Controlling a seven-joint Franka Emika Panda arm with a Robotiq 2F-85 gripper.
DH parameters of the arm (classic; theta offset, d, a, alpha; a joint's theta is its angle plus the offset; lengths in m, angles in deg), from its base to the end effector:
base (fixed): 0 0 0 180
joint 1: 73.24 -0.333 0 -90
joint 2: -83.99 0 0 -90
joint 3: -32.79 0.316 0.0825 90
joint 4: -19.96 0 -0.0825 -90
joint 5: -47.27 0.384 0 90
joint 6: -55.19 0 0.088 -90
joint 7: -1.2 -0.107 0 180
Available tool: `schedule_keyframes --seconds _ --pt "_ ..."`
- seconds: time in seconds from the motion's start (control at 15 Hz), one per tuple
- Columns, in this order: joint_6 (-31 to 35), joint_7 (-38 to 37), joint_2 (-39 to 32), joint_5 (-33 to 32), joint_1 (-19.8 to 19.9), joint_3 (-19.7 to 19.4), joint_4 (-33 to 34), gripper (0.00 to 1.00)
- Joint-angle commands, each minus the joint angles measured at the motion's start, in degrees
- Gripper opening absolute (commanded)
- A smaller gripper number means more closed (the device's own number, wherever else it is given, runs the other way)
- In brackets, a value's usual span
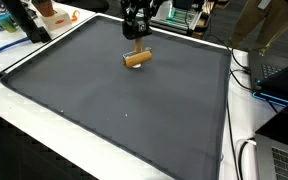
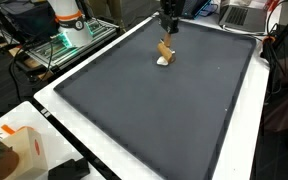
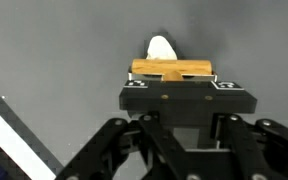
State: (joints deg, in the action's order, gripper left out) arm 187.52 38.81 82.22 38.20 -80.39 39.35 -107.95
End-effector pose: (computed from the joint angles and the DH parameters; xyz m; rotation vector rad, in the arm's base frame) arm 0.5190 0.1233 0.3621 2.6492 1.4465 0.0325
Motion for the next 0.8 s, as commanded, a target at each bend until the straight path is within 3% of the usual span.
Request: schedule_keyframes --seconds 0.0,0.27,0.73 --pt "-1.11 -1.37 -2.67 -5.52 0.42 -0.13 1.02 0.23" --pt "-3.11 -4.16 -3.08 -9.73 0.48 -0.20 1.43 0.23" --pt "-3.73 -5.06 -4.98 -10.66 0.51 -0.11 1.47 0.23"
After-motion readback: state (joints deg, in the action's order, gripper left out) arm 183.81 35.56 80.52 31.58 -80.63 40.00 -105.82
